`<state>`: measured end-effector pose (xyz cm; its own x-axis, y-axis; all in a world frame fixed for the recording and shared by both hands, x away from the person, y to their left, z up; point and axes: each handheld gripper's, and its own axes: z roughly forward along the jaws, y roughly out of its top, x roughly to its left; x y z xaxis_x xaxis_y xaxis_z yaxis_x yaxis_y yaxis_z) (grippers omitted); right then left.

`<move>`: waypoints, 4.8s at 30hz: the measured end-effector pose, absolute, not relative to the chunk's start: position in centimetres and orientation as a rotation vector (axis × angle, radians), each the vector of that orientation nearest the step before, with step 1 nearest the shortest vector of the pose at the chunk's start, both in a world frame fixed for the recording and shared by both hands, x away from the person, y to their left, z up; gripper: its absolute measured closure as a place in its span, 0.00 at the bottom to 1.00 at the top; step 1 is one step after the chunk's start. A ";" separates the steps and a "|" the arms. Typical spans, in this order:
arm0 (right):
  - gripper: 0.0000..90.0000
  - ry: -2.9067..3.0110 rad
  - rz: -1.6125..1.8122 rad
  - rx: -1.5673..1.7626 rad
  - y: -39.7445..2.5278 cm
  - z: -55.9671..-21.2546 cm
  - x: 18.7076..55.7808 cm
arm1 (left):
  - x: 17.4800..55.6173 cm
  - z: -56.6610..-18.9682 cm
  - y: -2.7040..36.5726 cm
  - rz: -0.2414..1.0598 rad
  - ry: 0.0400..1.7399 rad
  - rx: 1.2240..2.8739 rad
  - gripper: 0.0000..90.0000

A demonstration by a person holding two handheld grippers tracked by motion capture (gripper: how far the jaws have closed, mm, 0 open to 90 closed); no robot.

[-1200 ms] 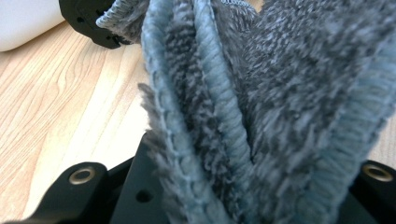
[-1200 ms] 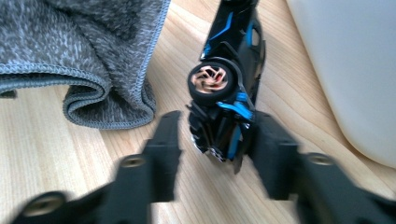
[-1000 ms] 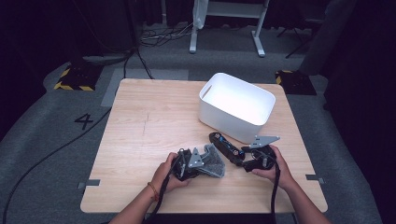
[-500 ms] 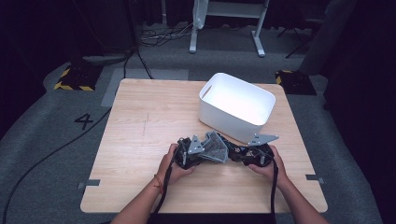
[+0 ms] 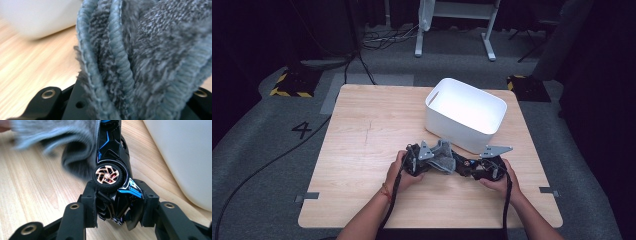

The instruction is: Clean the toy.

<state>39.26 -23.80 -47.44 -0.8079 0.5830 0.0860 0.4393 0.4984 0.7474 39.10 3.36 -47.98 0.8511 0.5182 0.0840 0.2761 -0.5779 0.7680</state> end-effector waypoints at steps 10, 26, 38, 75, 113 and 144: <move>0.65 2.579 1.214 0.865 -23.3 -47.5 38.8 | 36.8 -48.7 0.0 0.311 0.390 2.265 0.86; 0.65 2.602 1.198 0.844 -23.1 -47.3 38.2 | 39.6 -48.7 4.6 0.552 0.714 2.292 0.86; 0.65 2.613 1.196 0.817 -23.0 -47.3 38.0 | 38.7 -48.8 5.1 0.433 0.633 2.282 0.86; 0.65 2.622 1.204 0.814 -23.0 -47.4 37.5 | 40.5 -48.9 7.3 0.454 0.807 2.238 0.85; 0.65 2.676 1.176 0.533 -23.5 -47.7 36.9 | 41.1 -46.4 8.0 0.233 0.625 2.153 0.86; 0.65 2.642 1.163 0.571 -23.0 -47.8 36.6 | 37.6 -47.6 9.6 0.221 0.608 2.231 0.84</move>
<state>36.57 -22.98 -47.82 -0.9056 0.4233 -0.0259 0.2668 0.6162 0.7410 37.61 9.62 -47.56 0.8695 0.4926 -0.0375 0.3537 -0.5676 0.7435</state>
